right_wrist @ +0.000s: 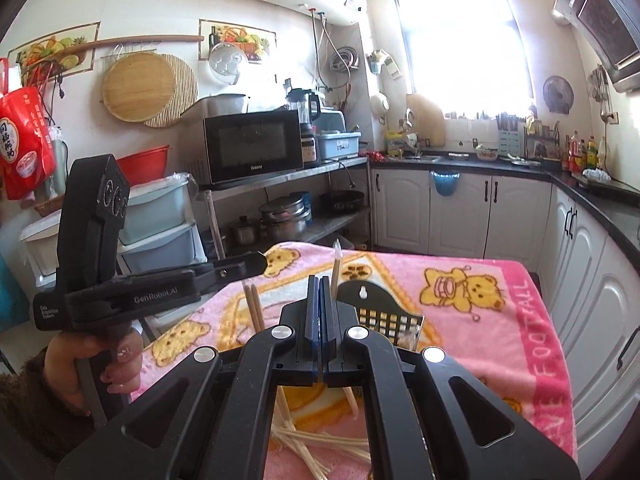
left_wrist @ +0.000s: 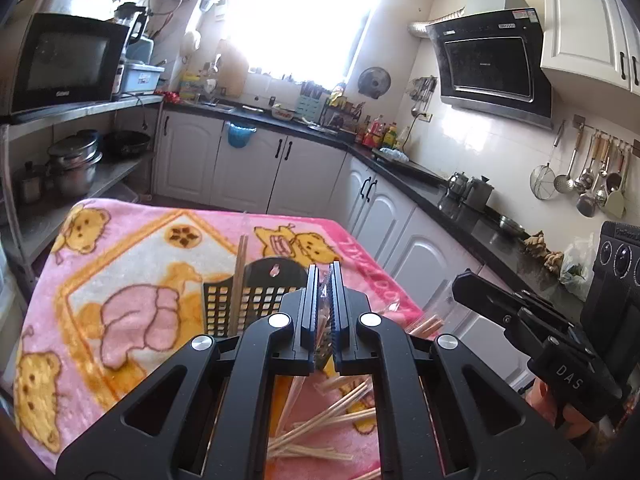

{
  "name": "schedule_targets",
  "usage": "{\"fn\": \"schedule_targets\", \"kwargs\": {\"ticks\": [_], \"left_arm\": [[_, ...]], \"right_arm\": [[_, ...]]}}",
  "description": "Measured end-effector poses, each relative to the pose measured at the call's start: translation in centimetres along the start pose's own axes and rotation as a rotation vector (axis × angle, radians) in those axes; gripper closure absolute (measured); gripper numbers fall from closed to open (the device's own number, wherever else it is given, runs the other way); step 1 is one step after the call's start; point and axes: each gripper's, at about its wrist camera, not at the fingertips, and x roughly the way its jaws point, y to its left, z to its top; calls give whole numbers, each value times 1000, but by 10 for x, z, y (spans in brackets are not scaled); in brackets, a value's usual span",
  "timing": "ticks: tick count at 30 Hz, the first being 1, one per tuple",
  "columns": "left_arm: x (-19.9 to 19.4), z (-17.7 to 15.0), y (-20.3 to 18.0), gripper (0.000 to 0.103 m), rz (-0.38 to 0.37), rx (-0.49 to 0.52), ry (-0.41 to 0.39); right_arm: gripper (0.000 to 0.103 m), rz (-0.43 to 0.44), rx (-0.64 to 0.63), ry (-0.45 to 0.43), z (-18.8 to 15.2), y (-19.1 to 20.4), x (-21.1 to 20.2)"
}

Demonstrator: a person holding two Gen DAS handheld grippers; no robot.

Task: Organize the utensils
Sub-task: 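Raise the left tool's chopstick above the caddy while the right tool carries its chopstick there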

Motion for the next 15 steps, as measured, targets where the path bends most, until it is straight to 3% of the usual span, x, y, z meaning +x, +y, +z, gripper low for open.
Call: {"fn": "schedule_targets", "kwargs": {"ticks": [15], "left_arm": [[4,48,-20,100,-33,44,-84]], "right_arm": [[102,-19,6,-108,50,-9,-9]]}}
